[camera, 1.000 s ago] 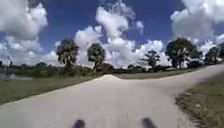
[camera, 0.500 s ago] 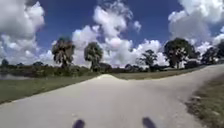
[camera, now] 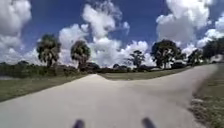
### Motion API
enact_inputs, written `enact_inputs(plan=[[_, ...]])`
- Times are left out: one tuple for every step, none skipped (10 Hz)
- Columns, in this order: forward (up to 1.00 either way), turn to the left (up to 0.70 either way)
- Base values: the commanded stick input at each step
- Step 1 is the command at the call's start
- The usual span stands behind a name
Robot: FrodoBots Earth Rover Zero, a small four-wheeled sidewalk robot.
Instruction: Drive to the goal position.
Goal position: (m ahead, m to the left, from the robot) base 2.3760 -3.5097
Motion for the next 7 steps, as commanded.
enact_inputs(plan=[[0.70, -0.35], [0.70, -0.35], [0.70, -0.23], [0.70, 0.00], [0.70, 0.00], [0.70, 0.00], [0.70, 0.00]])
